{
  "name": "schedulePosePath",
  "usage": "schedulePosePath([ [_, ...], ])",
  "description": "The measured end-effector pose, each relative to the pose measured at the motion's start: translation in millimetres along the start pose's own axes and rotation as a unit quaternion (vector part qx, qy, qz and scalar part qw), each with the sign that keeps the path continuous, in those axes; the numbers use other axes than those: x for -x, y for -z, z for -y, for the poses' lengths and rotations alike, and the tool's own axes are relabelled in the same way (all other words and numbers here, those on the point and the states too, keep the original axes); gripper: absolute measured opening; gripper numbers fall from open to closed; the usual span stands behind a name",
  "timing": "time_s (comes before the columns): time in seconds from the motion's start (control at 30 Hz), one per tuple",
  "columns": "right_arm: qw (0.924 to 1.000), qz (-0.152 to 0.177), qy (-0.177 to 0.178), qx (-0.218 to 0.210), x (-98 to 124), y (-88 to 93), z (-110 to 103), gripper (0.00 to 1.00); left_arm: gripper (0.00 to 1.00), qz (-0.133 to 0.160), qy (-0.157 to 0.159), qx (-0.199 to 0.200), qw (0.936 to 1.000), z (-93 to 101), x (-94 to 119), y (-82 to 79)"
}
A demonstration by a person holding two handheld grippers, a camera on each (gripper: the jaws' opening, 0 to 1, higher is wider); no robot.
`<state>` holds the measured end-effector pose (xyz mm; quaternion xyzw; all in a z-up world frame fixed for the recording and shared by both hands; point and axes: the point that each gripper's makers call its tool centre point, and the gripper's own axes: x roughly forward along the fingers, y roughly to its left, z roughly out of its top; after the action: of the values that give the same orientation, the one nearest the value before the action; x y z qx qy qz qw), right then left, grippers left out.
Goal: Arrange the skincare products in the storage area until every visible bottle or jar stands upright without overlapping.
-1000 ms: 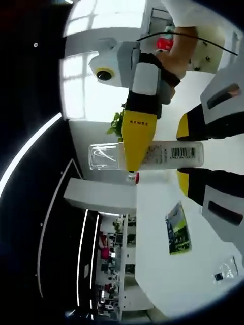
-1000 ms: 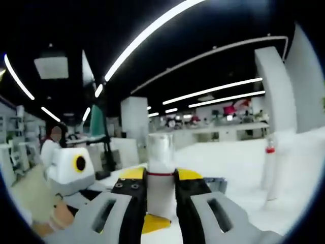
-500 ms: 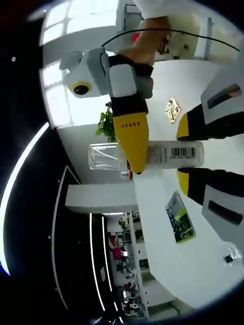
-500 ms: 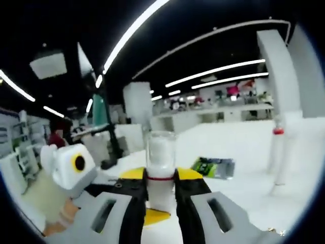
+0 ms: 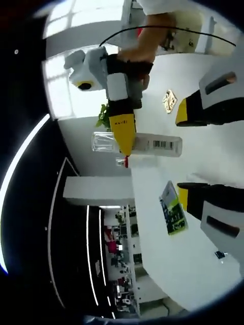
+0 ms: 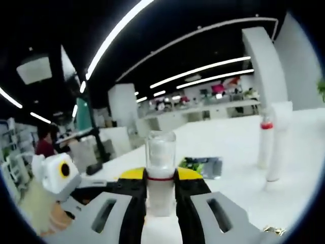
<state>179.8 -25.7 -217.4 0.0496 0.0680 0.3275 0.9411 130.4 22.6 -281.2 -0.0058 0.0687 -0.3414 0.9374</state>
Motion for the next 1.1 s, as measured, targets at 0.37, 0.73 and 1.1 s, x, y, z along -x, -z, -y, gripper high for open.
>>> schedulePosePath([
  [0.37, 0.9916, 0.036, 0.123, 0.013, -36, -8.4, 74, 0.19, 0.61, 0.023, -0.003, 0.007, 0.9997, -6.7, 8, -12.1],
  [0.73, 0.9667, 0.076, 0.239, 0.049, -73, -20.0, 133, 0.19, 0.63, 0.031, -0.012, 0.027, 0.9991, -17.3, 16, -9.5],
  [1.1, 0.9502, 0.05, 0.3, 0.066, -100, -1.0, 168, 0.19, 0.86, 0.034, -0.042, 0.023, 0.9983, -31.8, 23, -10.8],
])
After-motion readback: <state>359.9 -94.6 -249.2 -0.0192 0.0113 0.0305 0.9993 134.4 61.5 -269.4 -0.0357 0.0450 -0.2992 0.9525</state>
